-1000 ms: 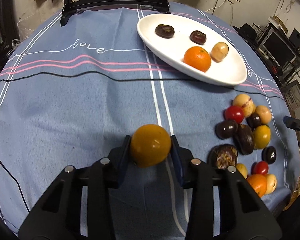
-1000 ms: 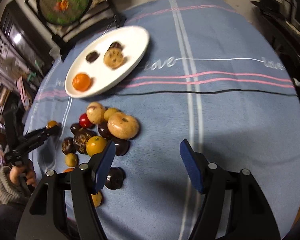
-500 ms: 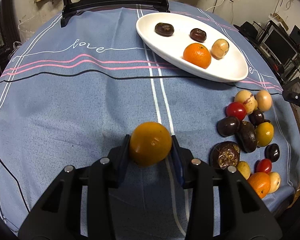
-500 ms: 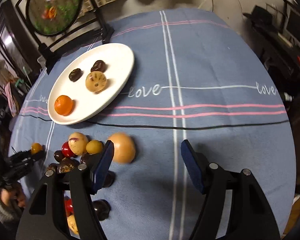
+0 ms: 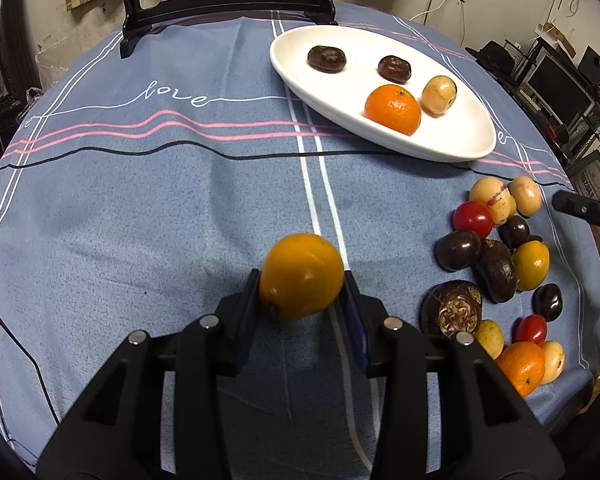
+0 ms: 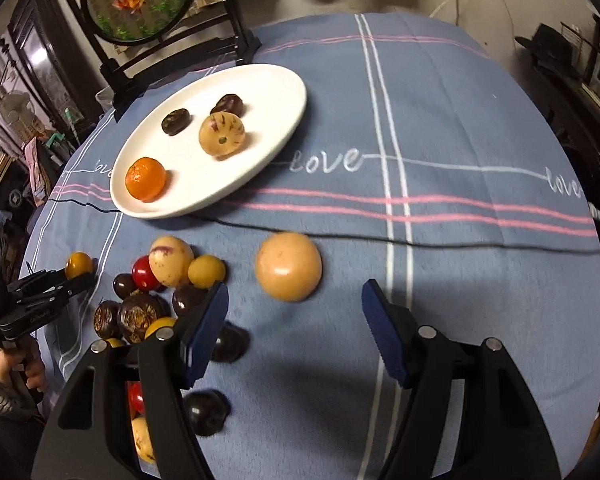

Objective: Organize fruits
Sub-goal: 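Grasp the large tan fruit with the right gripper while the left gripper holds the yellow-orange fruit, then lift both held fruits toward the white plate, then lower both held fruits onto the white plate and open both grippers, then move both grippers back from the plate toward the fruit cluster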

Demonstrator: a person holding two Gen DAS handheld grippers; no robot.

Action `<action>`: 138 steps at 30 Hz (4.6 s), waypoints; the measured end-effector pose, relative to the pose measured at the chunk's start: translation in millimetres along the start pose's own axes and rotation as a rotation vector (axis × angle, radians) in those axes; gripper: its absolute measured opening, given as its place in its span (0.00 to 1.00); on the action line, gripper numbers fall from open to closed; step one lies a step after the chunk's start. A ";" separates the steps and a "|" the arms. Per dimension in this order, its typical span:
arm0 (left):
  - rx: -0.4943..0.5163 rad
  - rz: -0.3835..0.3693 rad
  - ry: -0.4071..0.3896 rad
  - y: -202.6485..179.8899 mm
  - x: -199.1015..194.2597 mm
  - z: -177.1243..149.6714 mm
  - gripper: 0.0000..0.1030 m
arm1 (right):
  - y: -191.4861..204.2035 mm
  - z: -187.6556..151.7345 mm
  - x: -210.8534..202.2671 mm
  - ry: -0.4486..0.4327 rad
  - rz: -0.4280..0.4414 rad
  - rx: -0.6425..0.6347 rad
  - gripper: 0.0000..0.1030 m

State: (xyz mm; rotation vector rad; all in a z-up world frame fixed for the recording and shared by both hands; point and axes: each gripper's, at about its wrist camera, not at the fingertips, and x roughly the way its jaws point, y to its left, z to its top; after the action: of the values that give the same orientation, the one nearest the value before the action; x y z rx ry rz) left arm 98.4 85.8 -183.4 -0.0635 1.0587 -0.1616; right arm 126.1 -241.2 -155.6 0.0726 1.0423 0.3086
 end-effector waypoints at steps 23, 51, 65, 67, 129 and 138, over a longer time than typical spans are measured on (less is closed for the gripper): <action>-0.001 -0.002 -0.016 0.9 -0.9 0.2 0.39 | -1.4 -3.7 28.4 0.058 0.009 -0.021 0.42; -0.007 -0.014 0.007 -4.5 1.1 10.6 0.46 | -9.1 -28.3 15.9 0.071 0.041 0.029 0.42; -0.007 -0.034 -0.089 -7.7 -22.9 28.7 0.37 | -9.8 -27.7 13.8 0.070 0.045 0.037 0.42; 0.004 -0.037 -0.118 -10.1 -30.1 42.3 0.37 | -10.6 -24.7 10.7 0.062 0.050 0.042 0.42; 0.164 0.106 -0.173 -91.9 -65.3 73.6 0.92 | 25.2 -6.5 -43.9 -0.001 0.167 0.069 0.74; 0.167 0.094 -0.131 -94.2 -64.5 51.6 0.93 | 32.9 -20.6 -52.5 0.006 0.174 0.055 0.74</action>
State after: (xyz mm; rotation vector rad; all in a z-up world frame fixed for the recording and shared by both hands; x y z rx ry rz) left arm 102.8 2.1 -90.3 0.1247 0.9128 -0.1575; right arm 76.8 -226.5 -115.3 0.2128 1.0528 0.4385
